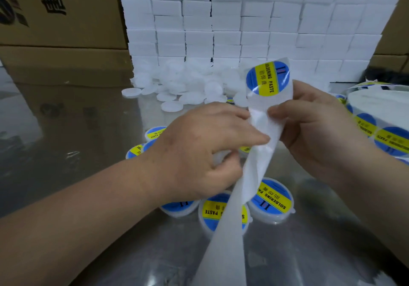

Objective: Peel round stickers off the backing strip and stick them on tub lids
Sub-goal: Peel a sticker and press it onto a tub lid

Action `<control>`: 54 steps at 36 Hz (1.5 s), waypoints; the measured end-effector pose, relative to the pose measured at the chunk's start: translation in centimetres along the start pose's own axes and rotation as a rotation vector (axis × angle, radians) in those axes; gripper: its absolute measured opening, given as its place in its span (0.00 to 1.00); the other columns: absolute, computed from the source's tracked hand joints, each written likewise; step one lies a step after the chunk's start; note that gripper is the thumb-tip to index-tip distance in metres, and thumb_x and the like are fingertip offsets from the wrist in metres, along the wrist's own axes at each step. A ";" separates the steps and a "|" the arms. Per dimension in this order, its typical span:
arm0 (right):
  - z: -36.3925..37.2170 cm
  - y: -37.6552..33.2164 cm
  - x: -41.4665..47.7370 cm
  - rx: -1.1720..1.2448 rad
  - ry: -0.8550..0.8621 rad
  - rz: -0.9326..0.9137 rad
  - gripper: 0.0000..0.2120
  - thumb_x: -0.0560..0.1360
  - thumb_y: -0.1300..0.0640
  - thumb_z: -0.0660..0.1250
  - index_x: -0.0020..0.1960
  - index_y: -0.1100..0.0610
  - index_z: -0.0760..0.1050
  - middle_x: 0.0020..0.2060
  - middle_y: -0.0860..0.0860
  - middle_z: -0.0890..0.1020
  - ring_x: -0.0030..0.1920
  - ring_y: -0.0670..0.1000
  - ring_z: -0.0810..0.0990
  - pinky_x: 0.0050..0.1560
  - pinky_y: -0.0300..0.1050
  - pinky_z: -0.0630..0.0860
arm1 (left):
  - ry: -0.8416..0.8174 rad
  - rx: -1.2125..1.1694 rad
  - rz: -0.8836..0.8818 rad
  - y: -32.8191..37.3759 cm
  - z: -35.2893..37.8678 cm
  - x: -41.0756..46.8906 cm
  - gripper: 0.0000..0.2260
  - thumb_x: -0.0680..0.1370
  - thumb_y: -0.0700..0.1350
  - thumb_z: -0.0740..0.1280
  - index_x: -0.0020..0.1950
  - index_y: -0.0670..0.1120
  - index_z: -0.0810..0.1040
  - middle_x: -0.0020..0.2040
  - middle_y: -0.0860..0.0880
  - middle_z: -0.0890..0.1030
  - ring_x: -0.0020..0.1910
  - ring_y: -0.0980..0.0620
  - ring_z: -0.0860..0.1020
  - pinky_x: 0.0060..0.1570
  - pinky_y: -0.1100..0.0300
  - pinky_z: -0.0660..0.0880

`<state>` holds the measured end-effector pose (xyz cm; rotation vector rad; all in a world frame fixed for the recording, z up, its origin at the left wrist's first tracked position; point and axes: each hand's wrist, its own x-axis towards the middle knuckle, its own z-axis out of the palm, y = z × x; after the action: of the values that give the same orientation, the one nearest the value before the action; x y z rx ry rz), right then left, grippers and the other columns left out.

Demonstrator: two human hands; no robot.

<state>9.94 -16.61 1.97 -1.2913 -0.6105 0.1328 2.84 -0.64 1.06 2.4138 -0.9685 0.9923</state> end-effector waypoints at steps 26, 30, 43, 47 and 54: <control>-0.5 1.3 0.4 -0.198 0.145 0.037 0.12 0.71 0.67 0.64 0.38 0.53 0.82 0.37 0.51 0.85 0.39 0.53 0.83 0.48 0.56 0.79 | -0.609 0.575 -0.828 -17.9 2.6 3.3 0.12 0.79 0.46 0.59 0.51 0.42 0.80 0.50 0.43 0.80 0.45 0.46 0.75 0.40 0.58 0.69; -0.4 1.1 0.4 -0.190 0.134 0.018 0.10 0.72 0.66 0.65 0.40 0.54 0.80 0.37 0.50 0.85 0.37 0.49 0.84 0.42 0.47 0.81 | -0.385 0.501 -0.878 -16.9 2.8 3.8 0.11 0.76 0.45 0.61 0.48 0.40 0.79 0.47 0.41 0.79 0.44 0.43 0.75 0.38 0.58 0.68; -0.1 1.2 0.4 -0.250 0.143 -0.005 0.04 0.70 0.64 0.68 0.40 0.56 0.80 0.34 0.52 0.84 0.35 0.49 0.81 0.35 0.40 0.77 | 0.812 -1.374 -1.316 -6.3 -1.9 5.9 0.06 0.78 0.44 0.56 0.44 0.45 0.69 0.47 0.45 0.77 0.41 0.45 0.79 0.28 0.53 0.76; -0.1 1.3 0.2 -0.219 0.109 0.022 0.07 0.72 0.65 0.66 0.41 0.55 0.80 0.35 0.49 0.85 0.34 0.46 0.83 0.32 0.36 0.76 | 0.781 -1.459 -1.367 -3.9 -1.1 4.6 0.07 0.77 0.38 0.53 0.39 0.45 0.64 0.48 0.46 0.72 0.43 0.47 0.76 0.35 0.59 0.77; 0.1 1.6 0.1 -0.234 0.078 0.043 0.08 0.72 0.67 0.66 0.43 0.55 0.79 0.34 0.49 0.85 0.32 0.45 0.82 0.27 0.34 0.73 | 0.852 -1.420 -1.392 -2.2 0.5 4.4 0.07 0.78 0.41 0.64 0.42 0.41 0.68 0.44 0.43 0.70 0.36 0.50 0.74 0.36 0.61 0.78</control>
<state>10.38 -15.95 0.55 -1.5293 -0.5434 0.0466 6.95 -1.39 3.76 0.7673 0.3780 0.3362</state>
